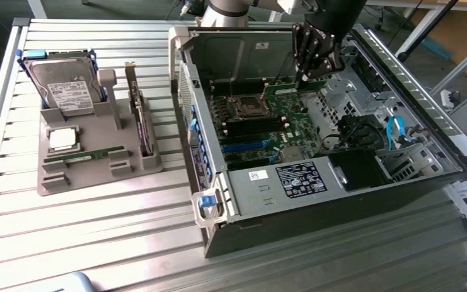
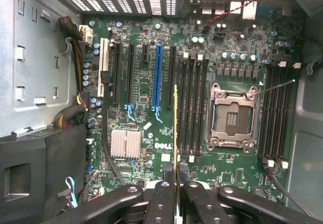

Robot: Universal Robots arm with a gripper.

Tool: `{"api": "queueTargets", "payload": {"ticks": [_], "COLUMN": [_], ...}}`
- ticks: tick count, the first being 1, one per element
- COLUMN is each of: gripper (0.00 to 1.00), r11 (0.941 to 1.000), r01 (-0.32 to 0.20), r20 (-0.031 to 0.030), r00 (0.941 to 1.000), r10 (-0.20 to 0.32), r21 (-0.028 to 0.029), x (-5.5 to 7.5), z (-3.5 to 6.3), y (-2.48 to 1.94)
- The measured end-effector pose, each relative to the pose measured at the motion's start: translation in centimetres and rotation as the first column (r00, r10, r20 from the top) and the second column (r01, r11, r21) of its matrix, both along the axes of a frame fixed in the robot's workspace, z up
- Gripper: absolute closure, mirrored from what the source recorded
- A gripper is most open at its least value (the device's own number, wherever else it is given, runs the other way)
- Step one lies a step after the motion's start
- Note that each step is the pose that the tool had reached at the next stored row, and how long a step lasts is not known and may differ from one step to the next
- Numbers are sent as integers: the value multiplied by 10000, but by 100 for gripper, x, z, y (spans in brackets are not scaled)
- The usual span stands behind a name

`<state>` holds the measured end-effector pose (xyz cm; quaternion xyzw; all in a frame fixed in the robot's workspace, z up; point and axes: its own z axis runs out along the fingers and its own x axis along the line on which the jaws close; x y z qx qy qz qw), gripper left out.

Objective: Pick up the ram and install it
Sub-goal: 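Insert the ram into the slot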

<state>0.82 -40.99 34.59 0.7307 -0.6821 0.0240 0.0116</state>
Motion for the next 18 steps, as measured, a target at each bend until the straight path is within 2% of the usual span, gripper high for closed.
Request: {"api": "queueTargets", "payload": {"ticks": [18], "gripper": [87], "r11": [10000], "r01": [0], "r20": [0], "r00": [10000], "r10": [0], "r21": [0], "x": [-42], "z": [-68], "y": [0]}}
